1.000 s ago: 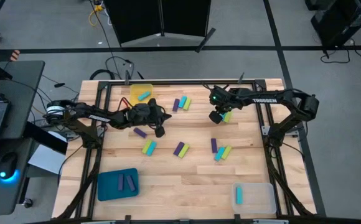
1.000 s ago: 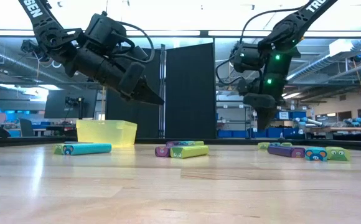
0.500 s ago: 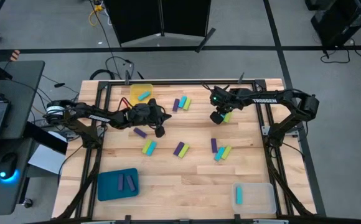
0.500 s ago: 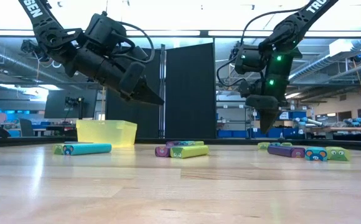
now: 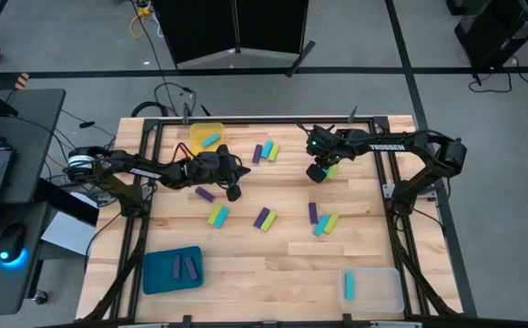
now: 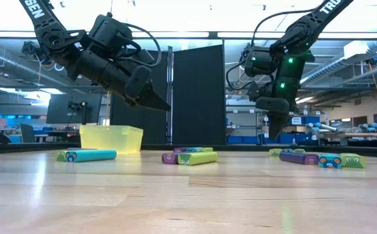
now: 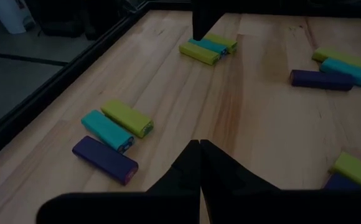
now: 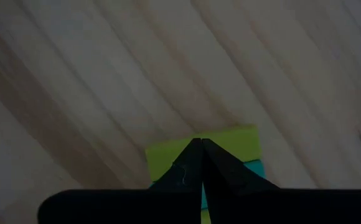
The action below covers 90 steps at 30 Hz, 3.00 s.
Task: Sort blocks
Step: Put the blue block into the yellow bin
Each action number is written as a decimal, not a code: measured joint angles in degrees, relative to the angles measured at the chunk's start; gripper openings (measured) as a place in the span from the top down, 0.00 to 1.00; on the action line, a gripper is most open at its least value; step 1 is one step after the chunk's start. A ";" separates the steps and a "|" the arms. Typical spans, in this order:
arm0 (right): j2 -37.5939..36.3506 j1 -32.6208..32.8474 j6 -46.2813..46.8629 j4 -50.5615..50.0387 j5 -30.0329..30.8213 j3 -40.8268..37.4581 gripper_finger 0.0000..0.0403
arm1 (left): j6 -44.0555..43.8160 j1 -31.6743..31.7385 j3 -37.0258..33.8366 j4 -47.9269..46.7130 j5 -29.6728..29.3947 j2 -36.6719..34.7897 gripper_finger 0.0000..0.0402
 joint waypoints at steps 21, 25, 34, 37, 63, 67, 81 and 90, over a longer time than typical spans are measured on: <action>0.02 -0.22 -2.46 -0.87 -0.26 0.02 0.96 | -1.41 0.24 -0.01 -0.67 -2.95 -0.15 0.97; 0.02 -0.22 -4.09 -0.92 -0.48 0.02 0.96 | -1.06 3.50 2.01 -7.63 -2.54 -3.78 0.99; -0.04 -0.26 -6.81 -1.18 -3.07 0.02 0.97 | 3.62 14.02 10.05 -27.70 0.87 -8.15 0.99; -0.04 -0.22 -7.76 -1.04 -6.00 0.02 0.97 | 3.78 17.27 12.16 -31.98 1.05 -8.11 0.99; -12.19 56.15 72.06 -19.19 -12.11 13.64 0.97 | 1.95 13.20 5.50 -12.52 10.99 -7.93 0.99; -8.78 64.97 89.02 -19.04 -12.62 17.10 0.97 | 1.44 13.20 4.12 -9.68 10.80 -7.93 0.99; 5.15 77.04 120.85 -10.08 -14.15 18.64 0.81 | 1.88 13.20 3.39 -8.74 10.58 -7.93 0.99; 10.42 75.92 126.38 -15.58 -18.38 18.62 0.65 | 3.68 13.22 3.39 -8.80 10.55 -7.93 0.99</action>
